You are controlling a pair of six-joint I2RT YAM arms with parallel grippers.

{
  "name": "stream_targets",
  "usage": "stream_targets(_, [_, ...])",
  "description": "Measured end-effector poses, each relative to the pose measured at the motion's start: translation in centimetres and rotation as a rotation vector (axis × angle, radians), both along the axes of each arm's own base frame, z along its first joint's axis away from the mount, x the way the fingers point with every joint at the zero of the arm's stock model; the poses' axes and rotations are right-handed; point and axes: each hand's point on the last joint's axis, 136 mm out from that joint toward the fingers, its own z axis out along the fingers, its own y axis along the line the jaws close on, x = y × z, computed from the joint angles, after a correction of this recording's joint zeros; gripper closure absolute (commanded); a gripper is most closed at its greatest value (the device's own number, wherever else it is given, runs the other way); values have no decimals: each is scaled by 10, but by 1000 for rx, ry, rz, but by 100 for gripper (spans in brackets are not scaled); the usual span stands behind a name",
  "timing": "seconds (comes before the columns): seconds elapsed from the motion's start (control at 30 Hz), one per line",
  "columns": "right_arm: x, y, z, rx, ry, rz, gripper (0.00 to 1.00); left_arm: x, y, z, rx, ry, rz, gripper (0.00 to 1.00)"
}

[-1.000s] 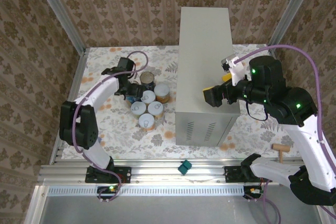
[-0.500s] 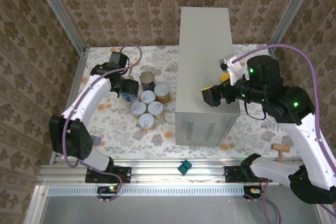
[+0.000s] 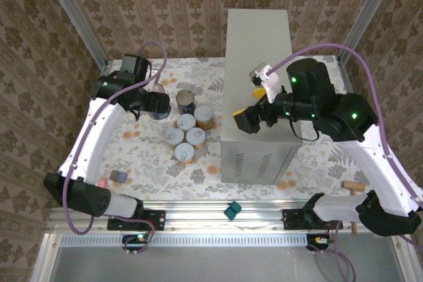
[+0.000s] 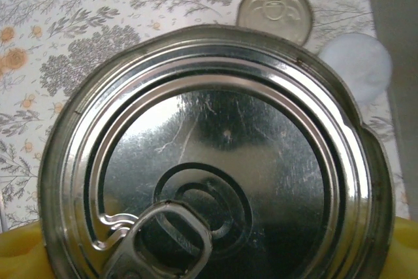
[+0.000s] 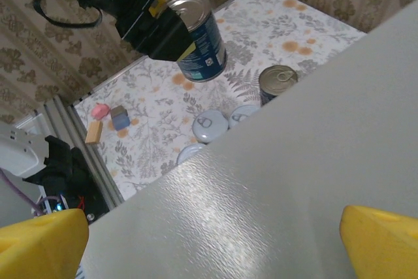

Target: Place and organize the canned foods onto the counter

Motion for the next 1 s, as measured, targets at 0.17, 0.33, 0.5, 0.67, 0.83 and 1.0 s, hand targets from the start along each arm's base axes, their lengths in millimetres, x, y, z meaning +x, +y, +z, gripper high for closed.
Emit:
stream_targets(0.17, [1, 23, -6, -21, 1, 47, 0, -20, -22, 33, -65, -39, -91, 43])
stream_targets(0.33, [-1, 43, -1, -9, -58, 93, 0, -43, -38, 71, -169, -100, -165, 44])
stream_targets(0.5, [-1, 63, -4, 14, -128, 145, 0, -61, -48, 104, -277, -146, -217, 44])
stream_targets(0.67, [1, 74, -10, 16, -183, 179, 0, -79, -59, 125, -372, -151, -285, 45])
stream_targets(0.83, [-7, 85, -8, 25, -253, 235, 0, -100, -68, 136, -452, -125, -352, 46])
stream_targets(1.0, [-13, 92, 2, 39, -314, 285, 0, -120, -82, 155, -531, -125, -441, 46])
